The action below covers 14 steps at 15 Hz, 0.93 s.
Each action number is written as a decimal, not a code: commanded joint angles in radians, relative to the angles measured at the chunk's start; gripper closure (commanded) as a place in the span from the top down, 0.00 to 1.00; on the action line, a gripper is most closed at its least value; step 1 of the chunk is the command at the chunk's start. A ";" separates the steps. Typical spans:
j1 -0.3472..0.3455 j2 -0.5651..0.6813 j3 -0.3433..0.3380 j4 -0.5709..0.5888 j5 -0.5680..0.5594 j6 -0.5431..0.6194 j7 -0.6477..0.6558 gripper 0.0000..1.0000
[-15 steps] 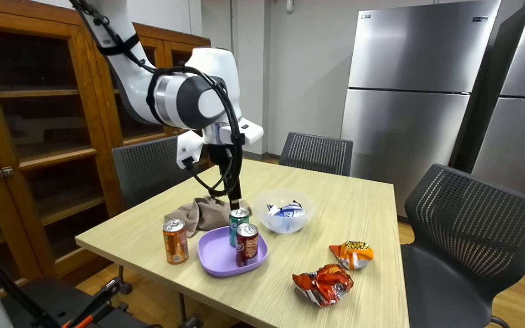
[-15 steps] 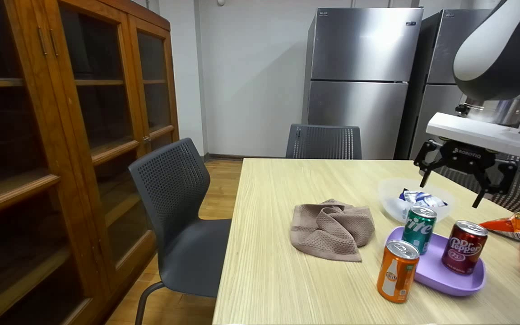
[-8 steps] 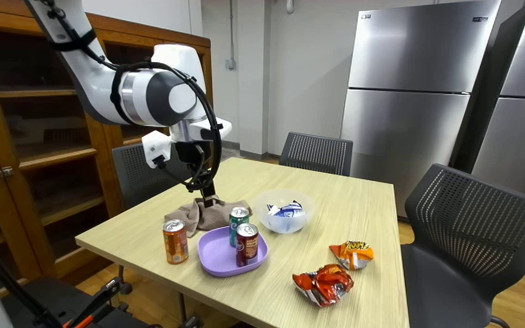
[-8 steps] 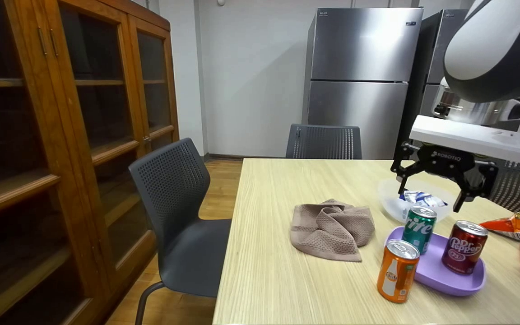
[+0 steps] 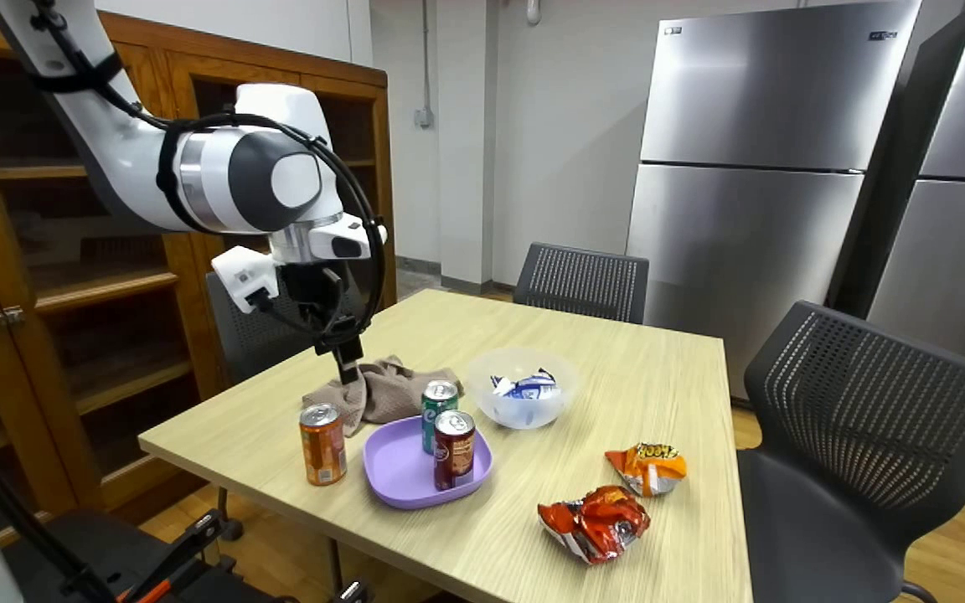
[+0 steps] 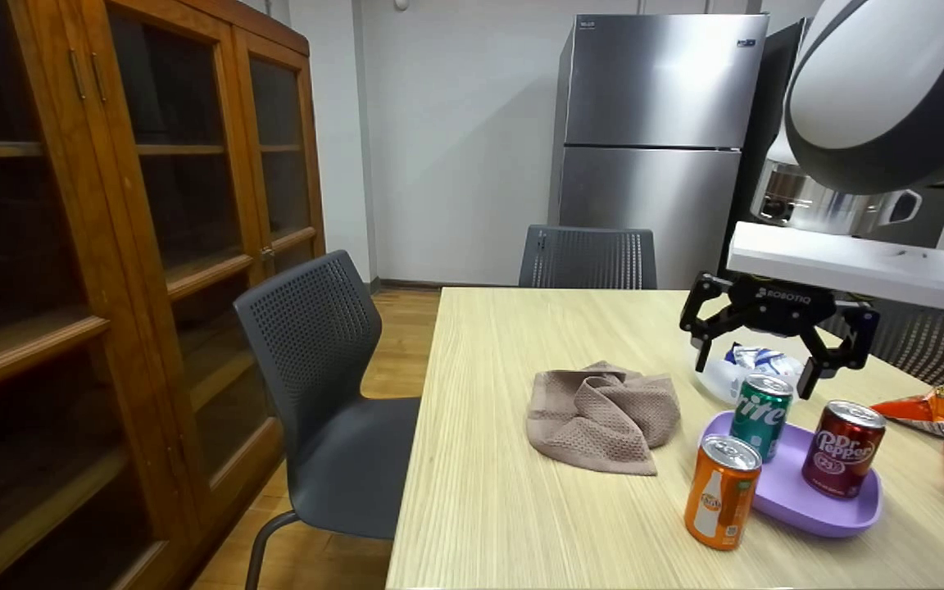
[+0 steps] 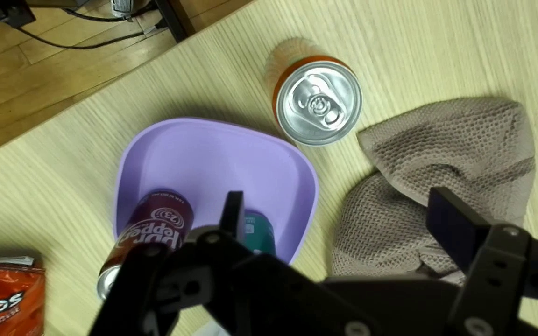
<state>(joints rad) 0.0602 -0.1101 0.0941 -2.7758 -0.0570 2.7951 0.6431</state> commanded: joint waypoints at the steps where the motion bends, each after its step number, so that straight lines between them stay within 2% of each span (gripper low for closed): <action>1: 0.005 -0.013 0.028 0.000 0.009 -0.043 -0.037 1.00; 5: -0.020 -0.008 0.049 0.000 -0.084 -0.052 0.030 1.00; 6: -0.005 0.005 0.036 0.000 -0.027 -0.025 -0.009 1.00; 10: -0.008 0.006 0.036 0.000 -0.051 -0.026 -0.005 1.00; 11: -0.015 0.008 0.039 0.000 -0.091 -0.014 -0.007 1.00; 14: -0.008 0.032 0.035 0.000 -0.097 0.009 -0.055 1.00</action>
<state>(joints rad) 0.0630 -0.0984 0.1195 -2.7758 -0.1322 2.7801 0.6319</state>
